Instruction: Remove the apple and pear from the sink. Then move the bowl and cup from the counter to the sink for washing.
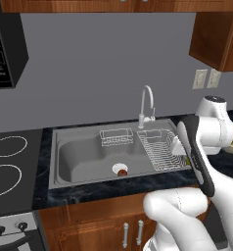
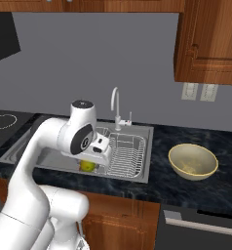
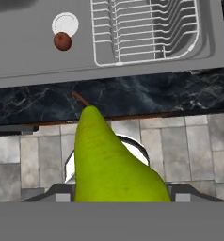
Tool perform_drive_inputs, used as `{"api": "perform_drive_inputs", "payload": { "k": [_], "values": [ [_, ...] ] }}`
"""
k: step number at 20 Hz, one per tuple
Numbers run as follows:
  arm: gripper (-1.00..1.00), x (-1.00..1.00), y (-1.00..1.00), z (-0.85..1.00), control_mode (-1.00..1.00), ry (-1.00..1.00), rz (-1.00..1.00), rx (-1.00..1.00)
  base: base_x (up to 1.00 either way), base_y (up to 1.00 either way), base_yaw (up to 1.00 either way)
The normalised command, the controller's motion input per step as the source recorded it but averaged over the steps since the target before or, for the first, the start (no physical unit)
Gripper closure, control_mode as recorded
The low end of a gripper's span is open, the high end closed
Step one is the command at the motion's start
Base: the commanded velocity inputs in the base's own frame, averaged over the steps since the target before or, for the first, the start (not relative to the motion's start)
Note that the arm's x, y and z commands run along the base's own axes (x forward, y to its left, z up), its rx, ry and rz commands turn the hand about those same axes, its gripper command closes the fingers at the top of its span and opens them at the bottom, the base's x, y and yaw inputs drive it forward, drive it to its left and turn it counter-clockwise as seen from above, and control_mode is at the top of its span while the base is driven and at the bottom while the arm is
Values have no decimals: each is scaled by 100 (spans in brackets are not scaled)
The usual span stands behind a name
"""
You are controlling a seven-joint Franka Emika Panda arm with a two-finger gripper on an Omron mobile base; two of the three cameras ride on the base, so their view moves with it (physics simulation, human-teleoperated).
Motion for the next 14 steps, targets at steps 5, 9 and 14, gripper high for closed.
{"api": "perform_drive_inputs", "payload": {
  "k": [5, 9, 14],
  "values": [
    [100, 0, -43, 1, -100, 0, -6, 3, 0, 0, 0],
    [100, 2, -38, 0, -100, 0, -7, 1, 0, 0, 0],
    [100, 5, -34, -4, -100, -3, -6, 0, 0, 0, 0]
  ]
}}
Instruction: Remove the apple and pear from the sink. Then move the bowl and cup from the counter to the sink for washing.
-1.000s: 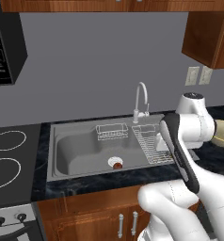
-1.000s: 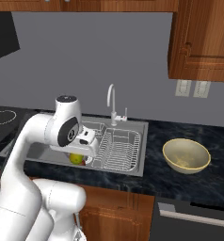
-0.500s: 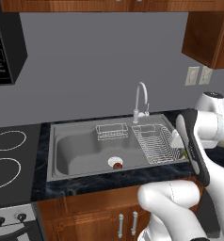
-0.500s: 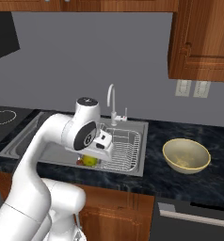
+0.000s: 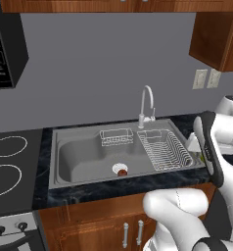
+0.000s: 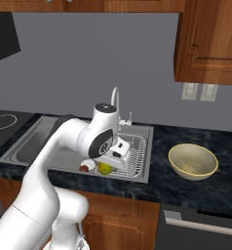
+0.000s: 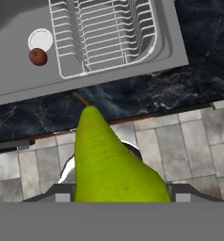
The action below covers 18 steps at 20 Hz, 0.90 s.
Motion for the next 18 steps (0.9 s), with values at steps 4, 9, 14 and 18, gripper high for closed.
{"api": "perform_drive_inputs", "payload": {
  "k": [4, 9, 14, 18],
  "values": [
    [100, 10, -26, -10, -100, -8, -6, 0, 0, 0, 0],
    [100, 15, -25, -10, -100, -8, -6, 0, 0, 0, 0],
    [100, 13, -22, -19, -100, -10, -4, 0, 0, 0, 0],
    [100, 21, -12, -24, -100, -9, -4, 0, 0, 0, 0]
  ]
}}
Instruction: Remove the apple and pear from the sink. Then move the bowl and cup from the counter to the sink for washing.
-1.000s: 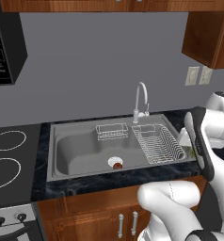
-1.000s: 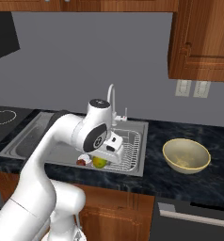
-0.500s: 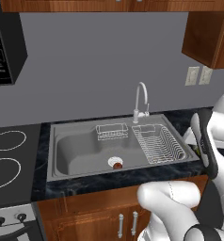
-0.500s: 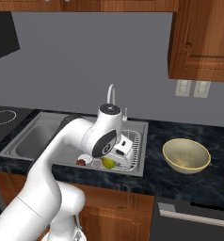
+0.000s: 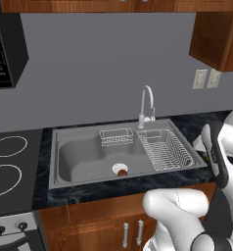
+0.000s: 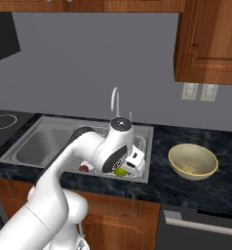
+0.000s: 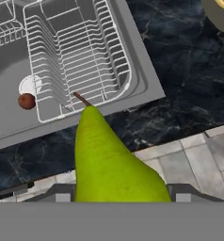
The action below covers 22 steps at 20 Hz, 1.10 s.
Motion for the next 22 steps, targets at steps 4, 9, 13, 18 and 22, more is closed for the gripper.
{"api": "perform_drive_inputs", "payload": {
  "k": [4, 9, 13, 18, 22],
  "values": [
    [100, 31, -16, -15, -100, 0, 0, 0, 0, 0, 0],
    [100, 35, -18, -13, -100, 0, 0, 0, 0, 0, 0],
    [100, 35, -18, -9, -100, 4, 0, -2, 0, 0, 0],
    [100, 23, -25, -4, -100, 4, 0, -1, 0, 0, 0],
    [100, 17, -32, -11, -100, 6, 0, -2, 0, 0, 0]
  ]
}}
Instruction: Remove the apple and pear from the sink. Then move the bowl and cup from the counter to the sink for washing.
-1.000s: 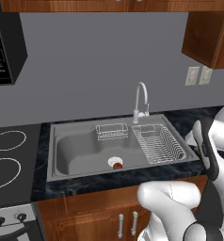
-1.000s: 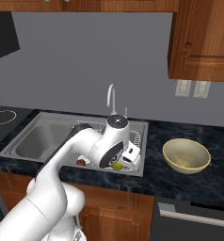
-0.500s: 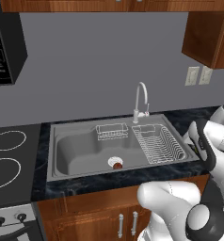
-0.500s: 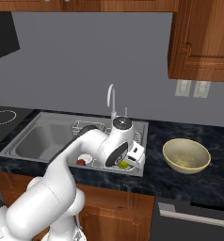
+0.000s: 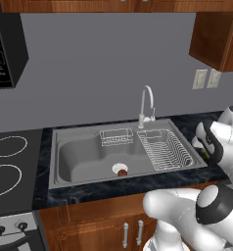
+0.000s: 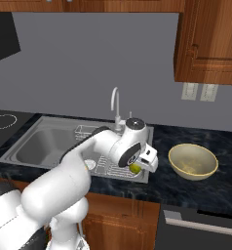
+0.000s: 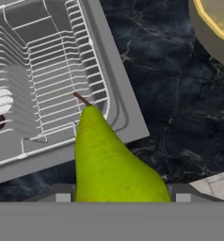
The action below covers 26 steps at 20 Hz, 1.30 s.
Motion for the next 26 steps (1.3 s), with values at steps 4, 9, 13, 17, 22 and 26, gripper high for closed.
{"api": "perform_drive_inputs", "payload": {
  "k": [4, 9, 13, 17, 22, 26],
  "values": [
    [100, 14, -33, -17, -100, 6, 0, -1, 0, 0, 0],
    [100, 9, -28, -25, -100, 0, 0, 0, 0, 0, 0],
    [100, 14, -17, -28, -100, 0, 0, 0, 0, 0, 0],
    [100, 15, -8, -33, -100, 0, 0, 0, 0, 0, 0],
    [100, 19, -14, -24, -100, 0, 0, 0, 0, 0, 0],
    [100, 23, -22, -16, -100, 1, 0, -2, 0, 0, 0]
  ]
}}
